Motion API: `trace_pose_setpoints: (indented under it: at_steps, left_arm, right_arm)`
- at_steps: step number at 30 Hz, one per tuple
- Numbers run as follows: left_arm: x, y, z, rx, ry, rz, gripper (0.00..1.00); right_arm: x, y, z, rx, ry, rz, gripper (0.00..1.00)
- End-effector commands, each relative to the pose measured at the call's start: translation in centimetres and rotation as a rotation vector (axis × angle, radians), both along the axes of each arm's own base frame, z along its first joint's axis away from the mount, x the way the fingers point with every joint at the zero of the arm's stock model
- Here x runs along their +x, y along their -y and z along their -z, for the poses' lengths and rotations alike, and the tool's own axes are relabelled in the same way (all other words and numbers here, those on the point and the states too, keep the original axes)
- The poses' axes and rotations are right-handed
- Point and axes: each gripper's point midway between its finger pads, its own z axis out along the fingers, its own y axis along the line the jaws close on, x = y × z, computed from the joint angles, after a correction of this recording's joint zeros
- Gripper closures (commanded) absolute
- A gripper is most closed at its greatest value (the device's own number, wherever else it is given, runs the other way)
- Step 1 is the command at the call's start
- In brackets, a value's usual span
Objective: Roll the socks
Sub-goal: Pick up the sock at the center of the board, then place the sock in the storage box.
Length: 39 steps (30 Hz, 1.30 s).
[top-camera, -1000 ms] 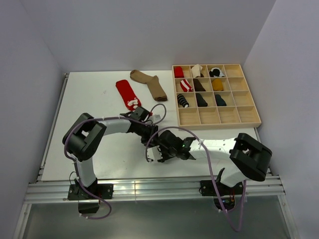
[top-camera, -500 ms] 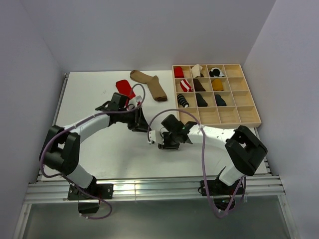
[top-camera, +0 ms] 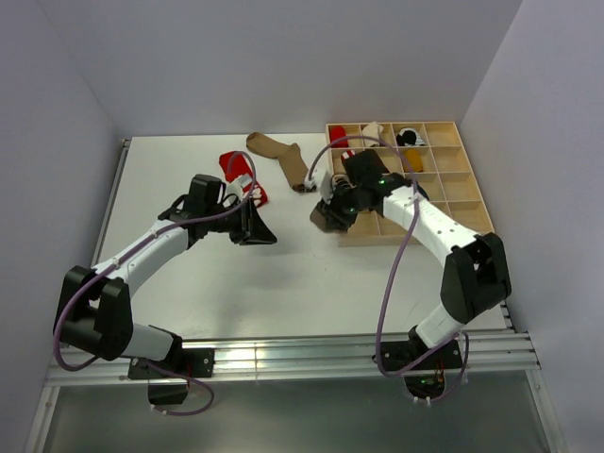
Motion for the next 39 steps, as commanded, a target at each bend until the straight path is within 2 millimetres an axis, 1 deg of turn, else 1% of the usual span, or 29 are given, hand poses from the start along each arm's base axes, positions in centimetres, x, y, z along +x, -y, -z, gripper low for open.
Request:
trace_pose_setpoints:
  at_steps: [1,2,3,4,5,6,7,8,9,10,12,13,14,15,17,18,20,21,23,24,26,28,33,34,35,37,38,39]
  left_arm:
    - [-0.2,0.1,-1.9,-0.052,0.059,0.016,0.69]
    - [-0.2,0.1,-2.3,-0.053,0.078,0.016,0.69]
    - [-0.3,0.0,-2.5,-0.051,0.083,0.016,0.69]
    - [-0.2,-0.1,-2.7,-0.052,0.092,0.014,0.69]
    - [-0.3,-0.2,-3.0,-0.052,0.103,0.012,0.69]
    - [-0.2,-0.2,-3.1,-0.051,0.113,0.008,0.69]
    - [-0.1,-0.3,-3.1,-0.048,0.116,0.004,0.69]
    - [-0.1,-0.4,-3.1,-0.044,0.119,0.003,0.7]
    - [-0.1,-0.4,-3.2,-0.042,0.124,0.002,0.7]
    - [0.1,-0.5,-3.1,-0.03,0.133,-0.003,0.7]
    - [0.2,-0.7,-2.9,-0.015,0.137,-0.01,0.7]
    - [0.4,-0.8,-2.8,-0.005,0.138,-0.018,0.71]
    - [0.3,-0.7,-2.7,-0.007,0.137,-0.014,0.71]
    - [0.3,-0.7,-2.6,-0.012,0.136,-0.012,0.71]
    - [0.2,-0.6,-2.4,-0.019,0.129,-0.007,0.71]
    - [0.2,-0.6,-2.3,-0.016,0.125,-0.009,0.71]
    - [0.1,-0.7,-2.1,-0.014,0.122,-0.01,0.71]
    - [0.0,-0.7,-2.1,-0.014,0.124,-0.009,0.71]
    - [0.0,-0.8,-2.0,-0.011,0.123,-0.012,0.71]
    - [0.0,-0.8,-1.9,-0.008,0.122,-0.013,0.71]
    - [-0.1,-0.9,-1.8,-0.005,0.122,-0.012,0.71]
    - [-0.1,-0.9,-1.5,-0.003,0.117,-0.01,0.71]
    - [-0.3,-0.8,-1.0,-0.006,0.1,-0.001,0.72]
    - [-0.3,-0.8,-0.9,-0.005,0.099,0.002,0.72]
    - [-0.3,-0.8,-0.9,-0.004,0.098,0.002,0.72]
    - [-0.3,-0.8,-0.9,-0.005,0.098,0.007,0.72]
    - [-0.3,-0.8,-0.8,-0.001,0.094,0.005,0.72]
    - [-0.3,-0.8,-0.7,0.0,0.094,0.006,0.72]
  right_arm:
    - [3.4,2.9,-3.5,0.072,0.004,0.172,0.9]
    - [4.4,4.0,-3.7,0.065,0.011,0.218,0.9]
    - [5.6,4.9,-4.5,0.065,0.037,0.261,0.9]
    - [6.5,6.3,-4.6,0.048,0.047,0.334,0.9]
    - [8.1,8.2,-5.1,0.041,0.093,0.411,0.9]
    - [8.7,9.1,-5.0,0.024,0.114,0.452,0.9]
    - [9.5,11.0,-4.9,-0.034,0.151,0.534,0.9]
    - [10.3,11.6,-5.0,-0.046,0.19,0.566,0.9]
    - [10.4,12.0,-4.4,-0.064,0.196,0.588,0.9]
    - [11.0,12.9,-4.1,-0.094,0.213,0.645,0.9]
    - [11.1,13.4,-3.0,-0.133,0.203,0.677,0.9]
    - [11.3,13.4,-2.3,-0.148,0.208,0.681,0.91]
    - [11.0,13.0,-1.4,-0.165,0.197,0.667,0.9]
    - [10.9,13.2,-0.7,-0.194,0.197,0.674,0.91]
    - [10.8,12.9,0.3,-0.238,0.206,0.674,0.91]
    - [10.3,12.1,1.3,-0.256,0.198,0.654,0.91]
    - [9.6,11.6,2.9,-0.293,0.187,0.64,0.91]
    - [9.3,10.9,3.4,-0.297,0.182,0.623,0.91]
    - [8.5,10.6,4.8,-0.319,0.163,0.608,0.91]
    - [8.3,10.7,5.1,-0.339,0.17,0.606,0.91]
    - [7.6,10.1,6.4,-0.365,0.158,0.579,0.91]
    - [7.1,9.8,7.2,-0.37,0.133,0.563,0.91]
    - [6.6,8.9,8.2,-0.324,0.069,0.55,0.91]
    - [6.0,8.6,8.9,-0.313,0.018,0.535,0.91]
    - [6.1,8.5,9.0,-0.299,-0.002,0.542,0.91]
    - [5.9,8.6,9.7,-0.302,-0.035,0.545,0.91]
    - [5.7,7.8,9.8,-0.264,-0.064,0.526,0.91]
    - [5.6,7.6,10.0,-0.25,-0.083,0.53,0.91]
